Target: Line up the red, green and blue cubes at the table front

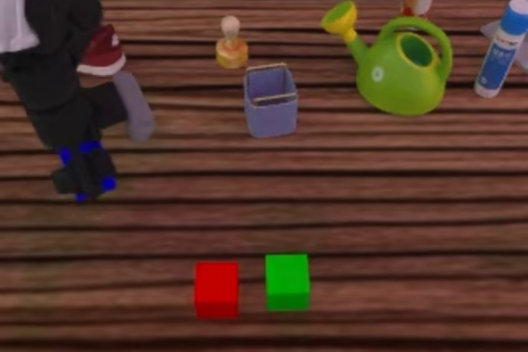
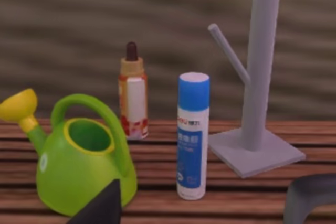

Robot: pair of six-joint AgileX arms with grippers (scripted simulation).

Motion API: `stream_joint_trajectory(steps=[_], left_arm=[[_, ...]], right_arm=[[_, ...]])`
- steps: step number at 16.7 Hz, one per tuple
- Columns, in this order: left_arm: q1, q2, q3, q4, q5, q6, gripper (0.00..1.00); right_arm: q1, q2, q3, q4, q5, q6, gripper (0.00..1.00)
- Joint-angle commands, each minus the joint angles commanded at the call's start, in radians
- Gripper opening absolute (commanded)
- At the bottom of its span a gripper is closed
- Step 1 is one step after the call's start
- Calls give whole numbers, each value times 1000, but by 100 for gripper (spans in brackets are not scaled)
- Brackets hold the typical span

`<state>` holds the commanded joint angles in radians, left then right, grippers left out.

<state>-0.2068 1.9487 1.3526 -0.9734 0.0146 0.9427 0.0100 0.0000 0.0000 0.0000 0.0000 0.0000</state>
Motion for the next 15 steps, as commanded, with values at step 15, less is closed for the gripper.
stream_joint_trajectory(steps=[15], left_arm=[[-802,316,563,-235,-5,-379,0]], right_arm=[[0,0,0,0,0,0,100]])
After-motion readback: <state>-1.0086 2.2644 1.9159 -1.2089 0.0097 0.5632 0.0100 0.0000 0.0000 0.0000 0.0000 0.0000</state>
